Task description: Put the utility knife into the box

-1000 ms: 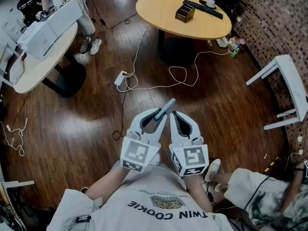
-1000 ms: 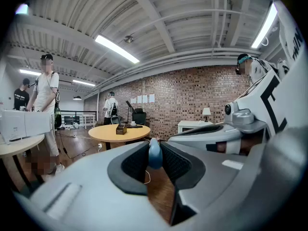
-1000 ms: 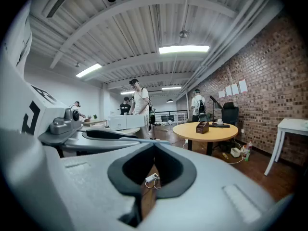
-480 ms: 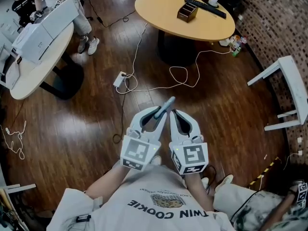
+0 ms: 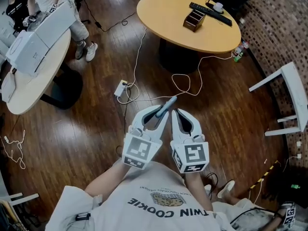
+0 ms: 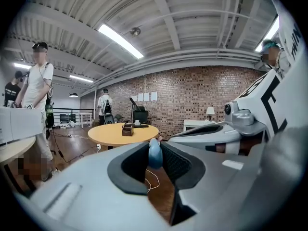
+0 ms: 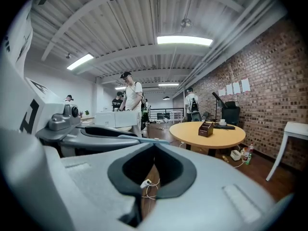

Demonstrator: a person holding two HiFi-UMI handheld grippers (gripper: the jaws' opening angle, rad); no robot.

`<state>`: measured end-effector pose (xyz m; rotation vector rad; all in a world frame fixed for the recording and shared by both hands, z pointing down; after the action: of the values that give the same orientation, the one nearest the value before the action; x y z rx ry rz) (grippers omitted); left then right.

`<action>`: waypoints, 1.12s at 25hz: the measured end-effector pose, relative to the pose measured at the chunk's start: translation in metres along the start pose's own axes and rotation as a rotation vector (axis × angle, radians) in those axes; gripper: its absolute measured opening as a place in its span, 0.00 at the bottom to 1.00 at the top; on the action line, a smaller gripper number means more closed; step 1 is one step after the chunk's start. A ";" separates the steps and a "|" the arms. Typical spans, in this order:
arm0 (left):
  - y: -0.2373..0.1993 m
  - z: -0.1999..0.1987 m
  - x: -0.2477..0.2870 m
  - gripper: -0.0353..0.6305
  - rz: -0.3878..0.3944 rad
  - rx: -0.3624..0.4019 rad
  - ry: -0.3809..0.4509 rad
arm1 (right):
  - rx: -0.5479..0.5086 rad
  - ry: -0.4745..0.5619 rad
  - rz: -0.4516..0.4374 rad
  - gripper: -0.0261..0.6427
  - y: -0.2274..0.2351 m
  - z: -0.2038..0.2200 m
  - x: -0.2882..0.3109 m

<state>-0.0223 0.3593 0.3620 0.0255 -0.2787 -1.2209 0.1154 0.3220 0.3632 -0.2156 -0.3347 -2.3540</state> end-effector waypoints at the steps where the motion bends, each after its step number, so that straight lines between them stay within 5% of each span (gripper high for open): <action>1: -0.012 0.001 0.004 0.17 0.002 0.000 0.001 | 0.002 -0.001 0.003 0.04 -0.002 -0.003 0.011; 13: -0.126 0.014 0.039 0.17 0.058 -0.019 0.002 | -0.003 -0.025 0.060 0.04 -0.025 -0.030 0.118; 28: -0.174 0.015 0.089 0.17 0.095 -0.033 0.028 | -0.012 -0.017 0.097 0.04 -0.006 -0.048 0.174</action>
<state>-0.1584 0.2185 0.3653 0.0011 -0.2327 -1.1294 -0.0159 0.1980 0.3594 -0.2515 -0.3117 -2.2604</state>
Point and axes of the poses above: the fingertips, and each gripper's own axes: x forward along the fingers, y to its right, z out of its underside, the point moved 10 cm from there along -x, backward along the fingers, and after that the axes turned 9 degrees about x, right-handed, at the moved point
